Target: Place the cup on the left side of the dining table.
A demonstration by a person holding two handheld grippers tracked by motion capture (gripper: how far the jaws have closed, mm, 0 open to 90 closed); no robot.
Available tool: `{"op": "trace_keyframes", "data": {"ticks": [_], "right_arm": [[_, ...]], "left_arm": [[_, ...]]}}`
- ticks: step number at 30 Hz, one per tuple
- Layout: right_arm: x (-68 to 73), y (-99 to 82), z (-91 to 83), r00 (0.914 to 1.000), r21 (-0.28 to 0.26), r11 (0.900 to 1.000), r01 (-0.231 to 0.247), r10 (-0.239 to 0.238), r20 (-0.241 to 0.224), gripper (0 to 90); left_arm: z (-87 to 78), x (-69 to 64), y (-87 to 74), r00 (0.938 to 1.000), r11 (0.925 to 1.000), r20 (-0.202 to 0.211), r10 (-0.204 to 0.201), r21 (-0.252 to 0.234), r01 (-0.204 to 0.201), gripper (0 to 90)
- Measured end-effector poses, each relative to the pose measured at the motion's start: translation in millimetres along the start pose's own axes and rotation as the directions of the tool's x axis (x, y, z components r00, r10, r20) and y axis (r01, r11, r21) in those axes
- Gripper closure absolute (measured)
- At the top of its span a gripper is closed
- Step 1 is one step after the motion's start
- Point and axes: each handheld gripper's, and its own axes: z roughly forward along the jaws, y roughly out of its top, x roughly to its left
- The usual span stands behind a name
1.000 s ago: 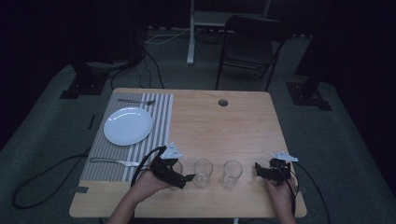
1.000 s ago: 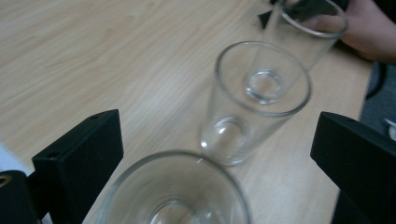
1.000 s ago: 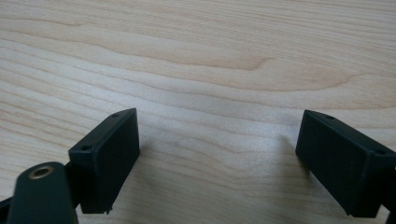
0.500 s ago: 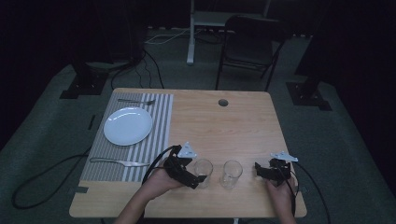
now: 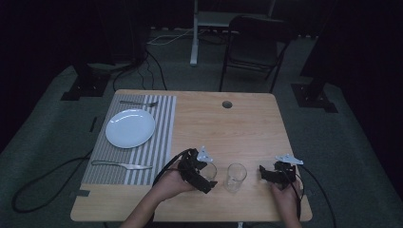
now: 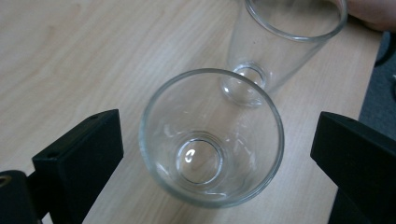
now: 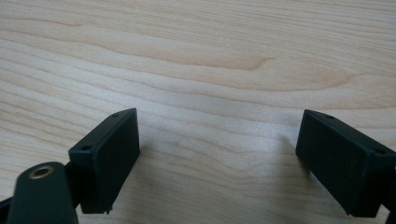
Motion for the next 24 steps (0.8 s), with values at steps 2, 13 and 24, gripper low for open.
{"op": "trace_keyframes", "data": {"ticks": [2,13,24], "right_arm": [[0.0,0.0,0.0,1.0,0.0,1.0,0.0,0.0,0.0,13.2],[0.0,0.0,0.0,1.0,0.0,1.0,0.0,0.0,0.0,13.2],[0.0,0.0,0.0,1.0,0.0,1.0,0.0,0.0,0.0,13.2]], "left_arm": [[1.9,-0.5,0.9,1.0,0.9999,0.002,0.006,0.015,-0.006,2.9],[11.6,-1.1,13.8,0.9979,0.9885,-0.049,0.043,0.147,-0.035,16.0],[15.5,-1.0,18.7,0.9966,0.9846,-0.043,0.071,0.163,-0.063,28.5]]}}
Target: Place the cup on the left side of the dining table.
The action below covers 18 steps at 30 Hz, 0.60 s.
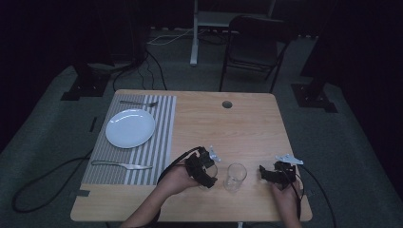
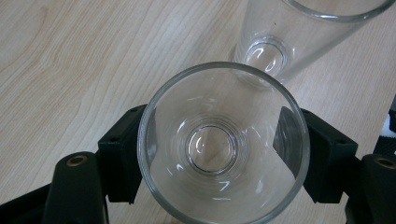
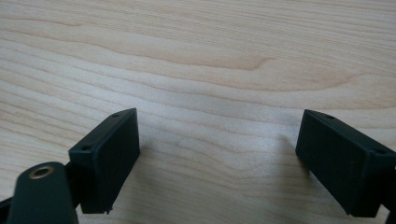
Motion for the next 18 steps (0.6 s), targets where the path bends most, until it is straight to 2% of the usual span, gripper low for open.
{"op": "trace_keyframes", "data": {"ticks": [3,8,12,16,18], "right_arm": [[0.0,0.0,0.0,1.0,0.0,1.0,0.0,0.0,0.0,13.2],[0.0,0.0,0.0,1.0,0.0,1.0,0.0,0.0,0.0,13.2],[0.1,0.0,0.0,1.0,0.0,1.0,0.0,0.0,0.0,13.2],[-0.1,0.0,0.0,1.0,-0.002,1.0,0.004,-0.004,-0.004,13.9],[-0.1,0.3,0.1,1.0,-0.001,1.0,0.004,-0.004,-0.003,13.9]], "left_arm": [[-2.0,1.7,-0.1,0.9998,0.9999,-0.02,-0.003,-0.011,0.003,28.5],[-12.7,8.7,1.8,0.9996,0.9985,-0.014,-0.024,-0.049,0.024,28.6],[-13.8,11.7,4.3,0.9995,0.9988,-0.029,-0.015,-0.047,0.014,28.6],[-17.4,22.4,5.9,0.9994,0.9984,-0.024,-0.025,-0.051,0.024,28.6],[-21.3,27.9,6.0,0.9988,0.998,-0.036,-0.034,-0.054,0.032,28.6]]}}
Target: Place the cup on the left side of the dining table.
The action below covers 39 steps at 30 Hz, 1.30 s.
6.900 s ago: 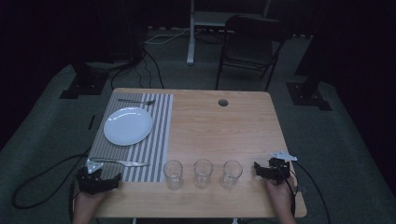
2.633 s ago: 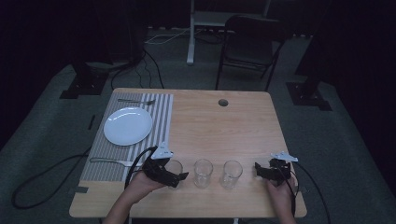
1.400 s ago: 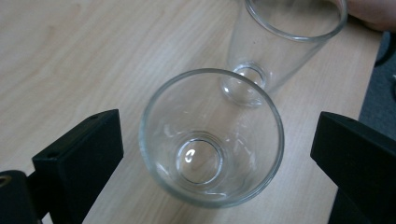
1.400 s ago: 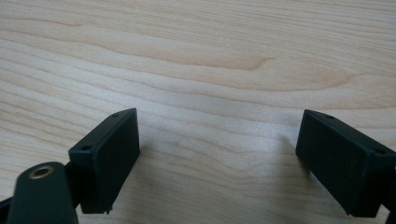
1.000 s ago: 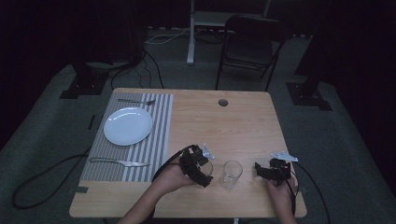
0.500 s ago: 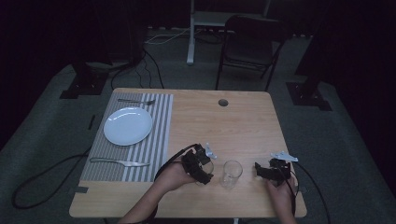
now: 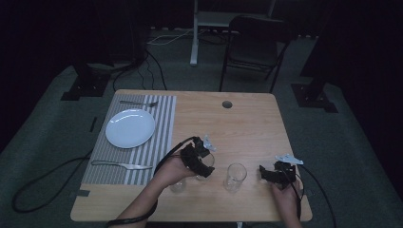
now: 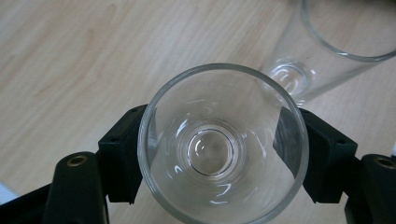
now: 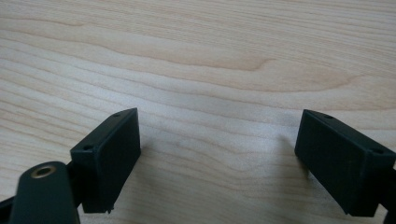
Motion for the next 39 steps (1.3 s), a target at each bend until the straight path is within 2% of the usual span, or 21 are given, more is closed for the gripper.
{"op": "trace_keyframes", "data": {"ticks": [7,8,11,12,15,18,19,23,24,25,27,28,29,31,32,34,35,36,38,39], "right_arm": [[-0.1,0.3,0.3,1.0,0.0,1.0,0.0,0.0,0.003,14.0],[-0.1,0.3,0.3,1.0,0.0,1.0,0.0,0.0,0.003,14.0],[-0.1,0.3,0.4,1.0,0.0,1.0,-0.001,0.001,0.002,14.0],[-0.1,0.3,0.4,1.0,0.0,1.0,-0.001,0.001,0.002,14.0],[-0.1,0.3,0.5,1.0,-0.001,1.0,-0.001,0.001,0.002,14.0],[-0.1,0.3,0.4,1.0,-0.001,1.0,-0.001,0.001,0.002,14.0],[0.0,0.3,0.4,1.0,-0.001,1.0,-0.001,0.001,0.002,13.9],[0.2,0.4,0.6,1.0,-0.001,1.0,-0.003,0.003,0.004,14.0],[0.3,0.5,0.6,1.0,-0.001,1.0,-0.004,0.004,0.006,13.9],[0.4,0.6,0.8,1.0,-0.002,1.0,-0.005,0.005,0.007,13.9],[0.3,0.6,0.8,1.0,-0.001,1.0,-0.005,0.005,0.007,13.9],[0.3,0.6,0.8,1.0,-0.001,1.0,-0.005,0.005,0.007,13.9],[0.3,0.6,0.8,1.0,-0.001,1.0,-0.005,0.005,0.007,13.9],[0.3,0.6,0.8,1.0,-0.001,1.0,-0.005,0.005,0.007,13.9],[0.3,0.6,0.8,1.0,-0.001,1.0,-0.005,0.005,0.007,13.9],[0.3,0.6,0.8,1.0,-0.001,1.0,-0.005,0.005,0.007,13.9],[0.3,0.6,0.8,1.0,-0.001,1.0,-0.005,0.005,0.007,13.9],[0.3,0.6,0.8,1.0,-0.001,1.0,-0.005,0.005,0.007,14.0],[0.3,0.6,0.8,1.0,-0.001,1.0,-0.005,0.005,0.007,14.0],[0.3,0.6,0.8,1.0,-0.001,1.0,-0.005,0.005,0.007,14.0]], "left_arm": [[-18.7,14.7,-0.2,0.9988,0.9995,-0.04,-0.027,-0.019,0.026,28.6],[-24.1,19.5,-1.5,0.9973,0.9989,-0.058,-0.044,-0.022,0.042,28.6],[-29.8,24.7,-3.6,0.9951,0.9976,-0.076,-0.063,-0.031,0.061,28.6],[-32.6,27.1,-4.8,0.995,0.998,-0.08,-0.06,-0.027,0.058,28.6],[-40.7,36.7,-9.4,0.9922,0.9954,-0.086,-0.089,-0.043,0.086,28.6],[-46.6,47.8,-16.0,0.987,0.9925,-0.111,-0.116,-0.051,0.111,28.6],[-48.9,52.4,-19.9,0.9824,0.9883,-0.118,-0.145,-0.065,0.138,28.6],[-63.0,68.6,-45.3,0.9739,0.9812,-0.126,-0.189,-0.064,0.182,28.6],[-66.7,74.5,-51.6,0.9664,0.9752,-0.137,-0.218,-0.071,0.21,28.6],[-69.1,79.8,-57.0,0.9606,0.9726,-0.155,-0.231,-0.064,0.224,28.6],[-71.5,88.0,-64.8,0.9453,0.9681,-0.209,-0.25,-0.05,0.245,28.6],[-72.1,91.6,-67.9,0.9428,0.9679,-0.22,-0.25,-0.032,0.249,28.6],[-72.7,95.5,-71.3,0.9379,0.9638,-0.224,-0.265,-0.032,0.265,28.6],[-73.6,101.1,-76.1,0.9332,0.9592,-0.226,-0.279,-0.022,0.282,28.6],[-73.6,101.1,-76.1,0.9332,0.9592,-0.226,-0.279,-0.022,0.282,28.6],[-77.0,110.8,-85.5,0.9115,0.9481,-0.267,-0.313,-0.031,0.317,28.6],[-77.0,110.8,-85.5,0.9115,0.9481,-0.267,-0.313,-0.031,0.317,28.6],[-76.9,115.4,-90.4,0.904,0.9418,-0.272,-0.33,-0.029,0.335,28.6],[-75.1,119.4,-94.9,0.8956,0.9338,-0.272,-0.352,-0.036,0.356,28.6],[-75.1,119.4,-94.9,0.8956,0.9338,-0.272,-0.352,-0.036,0.356,28.6]]}}
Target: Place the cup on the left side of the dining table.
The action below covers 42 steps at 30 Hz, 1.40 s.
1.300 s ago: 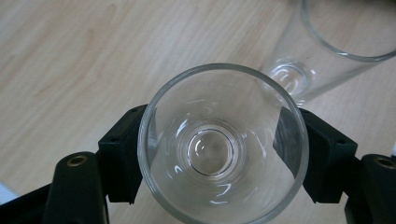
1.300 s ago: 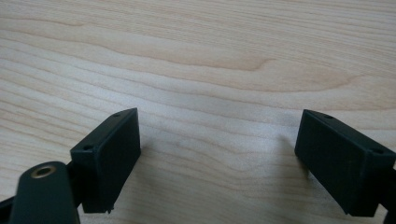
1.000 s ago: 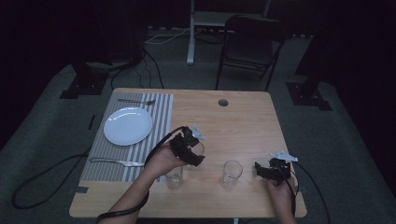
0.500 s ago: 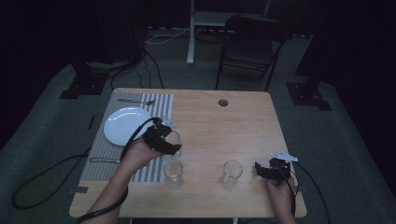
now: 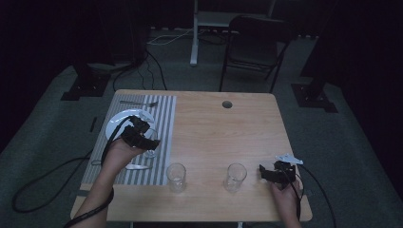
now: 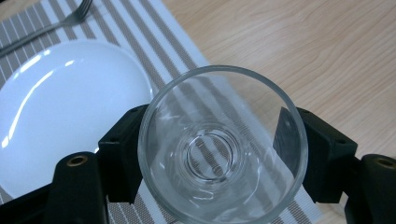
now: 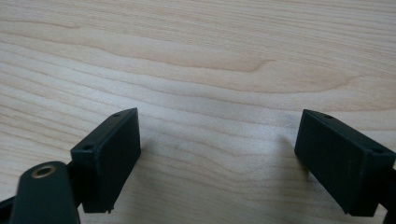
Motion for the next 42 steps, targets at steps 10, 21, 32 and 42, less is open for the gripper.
{"op": "trace_keyframes", "data": {"ticks": [10,21,32,42], "right_arm": [[0.0,0.0,0.0,1.0,0.001,1.0,0.0,0.0,0.0,14.0],[0.0,0.0,0.0,1.0,0.001,1.0,0.0,0.0,0.0,14.0],[0.1,0.0,0.0,1.0,0.001,1.0,-0.001,0.001,0.0,14.0],[0.0,0.0,0.0,1.0,0.0,1.0,0.0,0.0,0.0,14.0]], "left_arm": [[16.0,15.5,-9.5,0.9993,0.9987,-0.003,-0.036,0.035,0.036,28.6],[23.4,23.8,-16.5,0.9975,0.9969,0.017,-0.068,0.04,0.068,28.6],[34.5,29.8,-33.9,0.9952,0.9952,0.015,-0.096,-0.017,0.097,28.5],[37.3,29.4,-40.2,0.9825,0.9785,0.015,-0.186,-0.088,0.186,21.8]]}}
